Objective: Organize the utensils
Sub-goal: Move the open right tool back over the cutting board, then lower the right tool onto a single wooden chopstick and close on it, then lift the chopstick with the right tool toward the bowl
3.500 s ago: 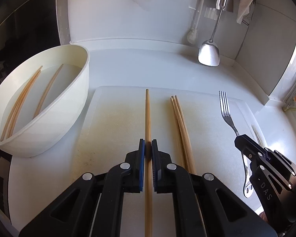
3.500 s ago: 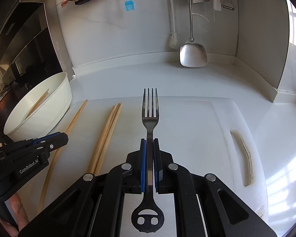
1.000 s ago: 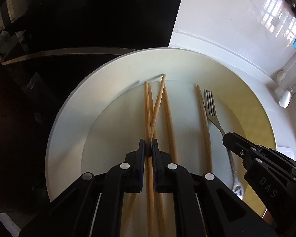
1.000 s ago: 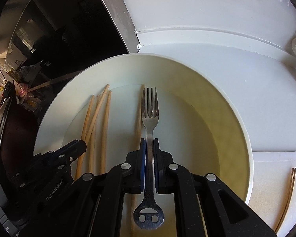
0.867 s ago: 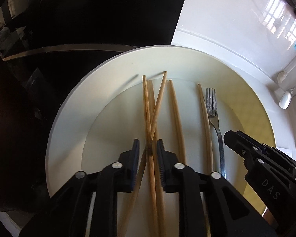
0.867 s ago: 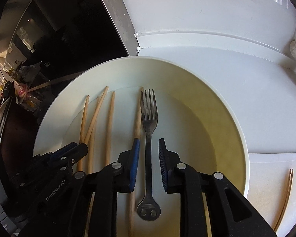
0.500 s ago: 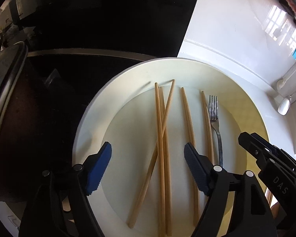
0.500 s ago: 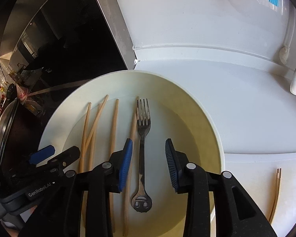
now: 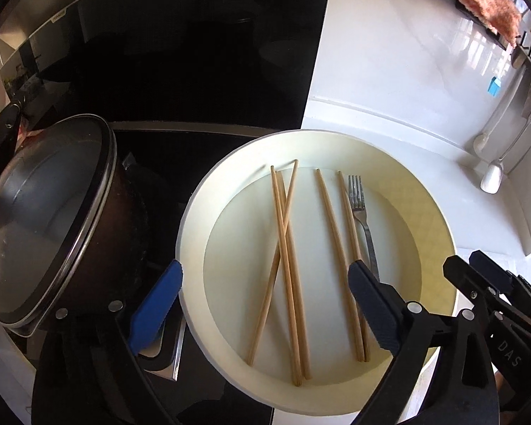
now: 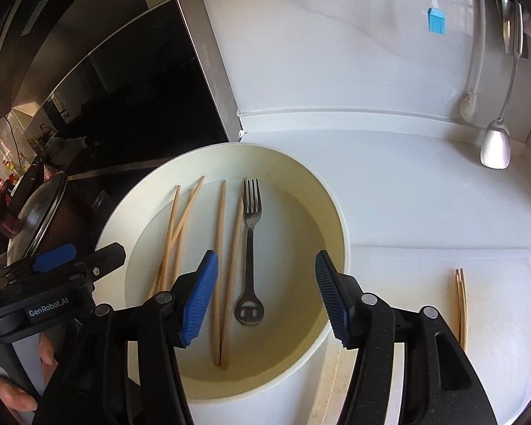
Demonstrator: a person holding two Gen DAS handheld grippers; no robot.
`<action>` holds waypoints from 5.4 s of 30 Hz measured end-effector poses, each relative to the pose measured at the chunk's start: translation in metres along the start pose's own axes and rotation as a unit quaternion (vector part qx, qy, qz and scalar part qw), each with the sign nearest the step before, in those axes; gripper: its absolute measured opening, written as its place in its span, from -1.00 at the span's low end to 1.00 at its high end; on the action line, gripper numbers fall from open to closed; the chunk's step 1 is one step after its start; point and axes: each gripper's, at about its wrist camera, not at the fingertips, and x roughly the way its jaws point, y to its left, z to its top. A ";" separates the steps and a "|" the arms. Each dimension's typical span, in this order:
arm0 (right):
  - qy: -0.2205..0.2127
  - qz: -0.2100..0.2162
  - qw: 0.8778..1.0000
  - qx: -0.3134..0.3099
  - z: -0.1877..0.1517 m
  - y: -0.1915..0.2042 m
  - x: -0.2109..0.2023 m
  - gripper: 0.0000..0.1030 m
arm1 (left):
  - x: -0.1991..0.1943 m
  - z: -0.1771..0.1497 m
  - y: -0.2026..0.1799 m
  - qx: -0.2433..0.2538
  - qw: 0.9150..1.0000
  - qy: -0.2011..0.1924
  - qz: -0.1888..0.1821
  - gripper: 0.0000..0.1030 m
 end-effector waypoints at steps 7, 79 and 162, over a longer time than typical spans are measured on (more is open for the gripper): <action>0.005 -0.022 0.999 0.036 -0.034 -0.014 -0.025 0.11 | -0.019 -0.016 -0.019 0.022 0.999 -0.011 -0.025 0.86; -0.037 -0.115 0.993 0.013 -0.160 -0.225 -0.052 0.23 | 0.001 -0.179 -0.217 0.028 0.998 -0.025 -0.046 0.88; -0.052 -0.089 0.994 -0.034 -0.157 -0.240 -0.061 -0.88 | 0.029 -0.177 -0.284 0.079 0.995 -0.053 -0.031 -0.85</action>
